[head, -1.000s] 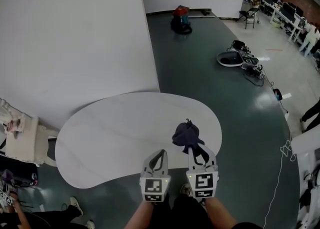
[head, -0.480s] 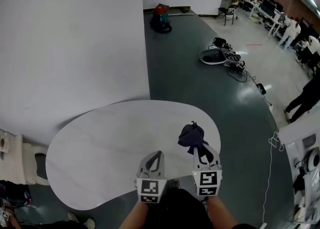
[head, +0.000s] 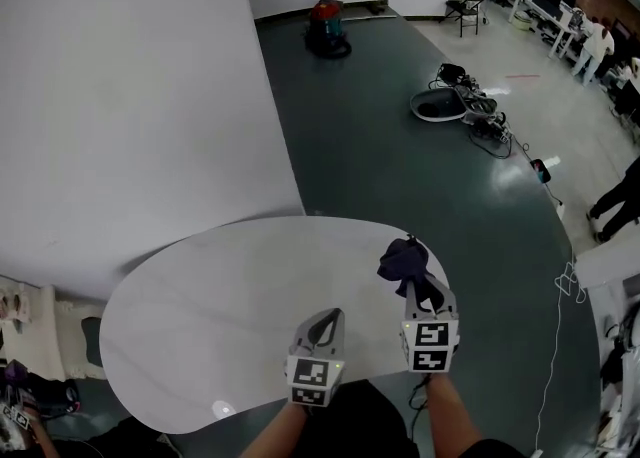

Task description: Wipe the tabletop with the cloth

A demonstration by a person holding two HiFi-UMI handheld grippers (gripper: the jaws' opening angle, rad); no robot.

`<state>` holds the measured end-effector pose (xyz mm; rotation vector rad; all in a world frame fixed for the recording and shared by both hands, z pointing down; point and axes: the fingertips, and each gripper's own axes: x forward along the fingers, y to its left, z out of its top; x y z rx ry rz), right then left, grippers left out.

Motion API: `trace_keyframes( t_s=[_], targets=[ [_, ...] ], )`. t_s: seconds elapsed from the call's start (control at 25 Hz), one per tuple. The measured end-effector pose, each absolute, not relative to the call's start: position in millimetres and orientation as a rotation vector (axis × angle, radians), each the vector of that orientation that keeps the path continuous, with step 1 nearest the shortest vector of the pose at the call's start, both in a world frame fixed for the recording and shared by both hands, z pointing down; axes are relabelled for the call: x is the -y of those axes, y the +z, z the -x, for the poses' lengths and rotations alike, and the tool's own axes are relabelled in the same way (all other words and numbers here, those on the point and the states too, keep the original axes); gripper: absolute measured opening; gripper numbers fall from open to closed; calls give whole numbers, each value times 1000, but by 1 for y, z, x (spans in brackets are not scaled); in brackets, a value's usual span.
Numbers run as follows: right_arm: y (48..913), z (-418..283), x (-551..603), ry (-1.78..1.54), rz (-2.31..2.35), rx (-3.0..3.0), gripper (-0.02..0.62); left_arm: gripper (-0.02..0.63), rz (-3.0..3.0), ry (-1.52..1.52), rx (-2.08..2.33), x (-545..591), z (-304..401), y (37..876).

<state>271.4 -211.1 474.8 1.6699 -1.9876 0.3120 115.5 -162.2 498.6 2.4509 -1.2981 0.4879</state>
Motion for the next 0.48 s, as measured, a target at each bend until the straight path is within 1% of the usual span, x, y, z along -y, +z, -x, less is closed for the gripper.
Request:
trace_keyframes(
  t_s=[0.16, 0.48],
  targets=[
    [511, -286, 239, 373, -1618, 1959, 52, 6, -2422, 530, 1255, 181, -128, 517],
    [594, -318, 285, 456, -1537, 1830, 52, 6, -2391, 640, 1141, 170, -144, 550]
  ],
)
